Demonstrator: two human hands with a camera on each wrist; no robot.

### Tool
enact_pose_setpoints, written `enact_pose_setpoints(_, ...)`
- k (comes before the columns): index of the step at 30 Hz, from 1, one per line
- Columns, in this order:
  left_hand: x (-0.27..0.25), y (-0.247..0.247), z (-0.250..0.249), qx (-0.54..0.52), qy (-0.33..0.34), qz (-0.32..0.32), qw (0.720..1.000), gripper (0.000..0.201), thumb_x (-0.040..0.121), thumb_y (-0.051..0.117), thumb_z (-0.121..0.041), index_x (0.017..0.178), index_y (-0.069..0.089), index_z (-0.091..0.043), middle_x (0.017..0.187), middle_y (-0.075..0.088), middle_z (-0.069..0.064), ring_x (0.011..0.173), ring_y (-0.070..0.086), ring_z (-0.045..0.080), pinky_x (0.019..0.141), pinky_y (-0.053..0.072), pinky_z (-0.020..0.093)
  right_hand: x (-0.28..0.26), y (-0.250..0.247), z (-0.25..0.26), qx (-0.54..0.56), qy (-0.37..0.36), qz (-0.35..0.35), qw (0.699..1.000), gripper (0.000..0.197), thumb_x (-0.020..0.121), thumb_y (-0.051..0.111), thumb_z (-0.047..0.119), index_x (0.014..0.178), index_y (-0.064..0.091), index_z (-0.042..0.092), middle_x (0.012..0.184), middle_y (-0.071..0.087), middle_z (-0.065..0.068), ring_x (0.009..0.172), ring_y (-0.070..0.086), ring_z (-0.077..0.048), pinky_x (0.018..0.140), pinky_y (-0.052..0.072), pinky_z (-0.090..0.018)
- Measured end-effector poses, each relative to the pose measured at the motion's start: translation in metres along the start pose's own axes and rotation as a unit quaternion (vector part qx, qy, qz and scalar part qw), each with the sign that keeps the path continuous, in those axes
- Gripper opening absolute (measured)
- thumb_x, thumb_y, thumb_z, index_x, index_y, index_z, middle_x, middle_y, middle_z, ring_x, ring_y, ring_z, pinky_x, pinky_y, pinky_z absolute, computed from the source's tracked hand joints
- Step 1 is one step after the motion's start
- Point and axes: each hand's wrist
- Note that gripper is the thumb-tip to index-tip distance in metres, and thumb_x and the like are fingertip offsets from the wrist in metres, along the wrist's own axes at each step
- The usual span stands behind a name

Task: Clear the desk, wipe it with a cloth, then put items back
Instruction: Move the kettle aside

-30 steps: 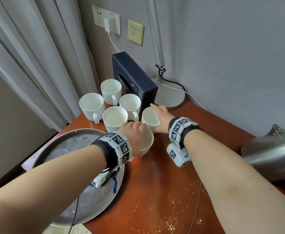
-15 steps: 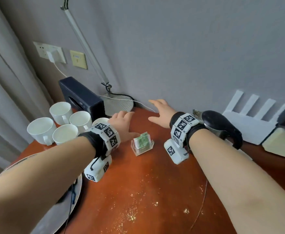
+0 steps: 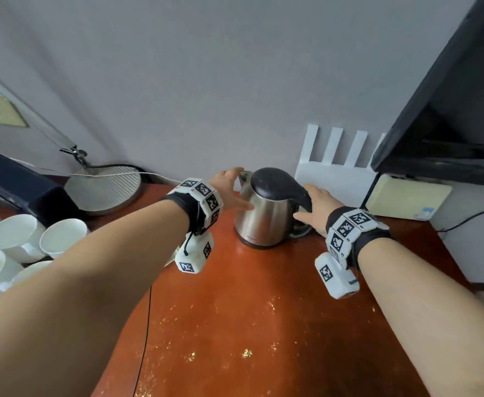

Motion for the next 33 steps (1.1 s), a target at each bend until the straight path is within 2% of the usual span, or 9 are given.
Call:
enact_pose_setpoints(2, 0.017, 0.007, 0.002, -0.004, -0.009, 0.025, 1.0, 0.097, 0.076, 0.075, -0.035, 0.15, 0.012, -0.024, 0.149, 0.033, 0.009, 0.134, 0.039, 0.027, 0.109, 0.035, 0.04, 0.01, 0.004, -0.005, 0.004, -0.004, -0.007, 1.0, 0.049, 0.091, 0.057, 0.025, 0.135, 0.038, 0.014, 0.132, 0.049, -0.013, 0.116, 0.053, -0.032, 0.099, 0.042, -0.039)
enact_pose_setpoints(5, 0.033, 0.016, 0.004, -0.032, 0.001, 0.05, 0.998, 0.101, 0.076, 0.076, -0.031, 0.15, 0.009, -0.023, 0.148, 0.036, 0.002, 0.135, 0.038, 0.023, 0.108, 0.031, 0.033, 0.02, 0.007, -0.013, 0.008, -0.007, -0.004, 1.0, 0.044, 0.094, 0.052, 0.023, 0.133, 0.037, 0.012, 0.126, 0.055, -0.013, 0.112, 0.055, -0.032, 0.093, 0.042, -0.036)
enact_pose_setpoints(7, 0.04, 0.019, 0.004, -0.057, 0.002, 0.062, 0.996, 0.106, 0.075, 0.078, -0.025, 0.151, 0.005, -0.02, 0.15, 0.034, 0.003, 0.137, 0.036, 0.023, 0.108, 0.03, 0.031, 0.022, 0.008, -0.016, 0.01, -0.014, 0.005, 1.0, 0.042, 0.095, 0.05, 0.023, 0.133, 0.036, 0.012, 0.125, 0.056, -0.013, 0.11, 0.056, -0.032, 0.087, 0.042, -0.033)
enact_pose_setpoints(13, 0.044, 0.014, 0.011, -0.09, 0.019, 0.051, 0.994, 0.117, 0.066, 0.084, -0.021, 0.151, 0.004, -0.027, 0.148, 0.033, 0.011, 0.135, 0.036, 0.029, 0.112, 0.033, 0.044, 0.026, 0.009, -0.002, 0.031, -0.031, 0.015, 0.999, 0.047, 0.096, 0.049, 0.022, 0.139, 0.032, 0.015, 0.132, 0.053, -0.01, 0.116, 0.053, -0.03, 0.093, 0.041, -0.032)
enact_pose_setpoints(18, 0.031, -0.019, 0.038, -0.101, 0.007, -0.005, 0.995, 0.115, 0.064, 0.085, -0.024, 0.15, 0.009, -0.026, 0.145, 0.034, 0.012, 0.134, 0.036, 0.03, 0.111, 0.033, 0.046, 0.033, 0.001, 0.039, 0.034, -0.08, 0.002, 0.996, 0.047, 0.096, 0.048, 0.023, 0.14, 0.032, 0.017, 0.131, 0.054, -0.01, 0.115, 0.054, -0.03, 0.096, 0.043, -0.034)
enact_pose_setpoints(20, 0.025, -0.04, 0.05, -0.088, -0.001, -0.03, 0.996, 0.116, 0.063, 0.086, -0.029, 0.15, 0.009, -0.027, 0.144, 0.037, 0.012, 0.132, 0.039, 0.03, 0.109, 0.035, 0.047, 0.038, -0.003, 0.061, 0.038, -0.107, -0.002, 0.994, 0.047, 0.096, 0.049, 0.022, 0.14, 0.033, 0.016, 0.131, 0.054, -0.009, 0.115, 0.054, -0.03, 0.092, 0.041, -0.03)
enact_pose_setpoints(24, 0.014, -0.079, 0.084, -0.071, -0.02, -0.065, 0.995, 0.108, 0.07, 0.081, -0.03, 0.15, 0.01, -0.026, 0.143, 0.039, 0.012, 0.131, 0.041, 0.028, 0.109, 0.035, 0.038, 0.054, -0.002, 0.109, 0.055, -0.155, 0.001, 0.986, 0.048, 0.096, 0.049, 0.018, 0.141, 0.033, 0.013, 0.135, 0.052, -0.009, 0.119, 0.051, -0.028, 0.089, 0.036, -0.026)
enact_pose_setpoints(29, 0.009, -0.102, 0.125, -0.057, -0.054, -0.087, 0.993, 0.101, 0.076, 0.077, -0.03, 0.151, 0.01, -0.023, 0.145, 0.039, 0.01, 0.134, 0.038, 0.026, 0.107, 0.032, 0.031, 0.081, 0.018, 0.154, 0.057, -0.186, 0.015, 0.981, 0.049, 0.096, 0.05, 0.018, 0.141, 0.033, 0.012, 0.137, 0.05, -0.009, 0.122, 0.05, -0.028, 0.096, 0.037, -0.029)
enact_pose_setpoints(33, 0.015, -0.104, 0.151, -0.062, -0.092, -0.074, 0.991, 0.101, 0.076, 0.076, -0.033, 0.151, 0.009, -0.025, 0.145, 0.036, 0.013, 0.135, 0.036, 0.029, 0.109, 0.031, 0.037, 0.096, 0.037, 0.176, 0.056, -0.192, 0.026, 0.979, 0.05, 0.096, 0.05, 0.015, 0.142, 0.031, 0.01, 0.139, 0.048, -0.011, 0.125, 0.047, -0.028, 0.098, 0.036, -0.028)
Point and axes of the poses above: each hand's wrist, its own x-axis towards the middle knuckle, its own y-axis out of the palm, z = x × y
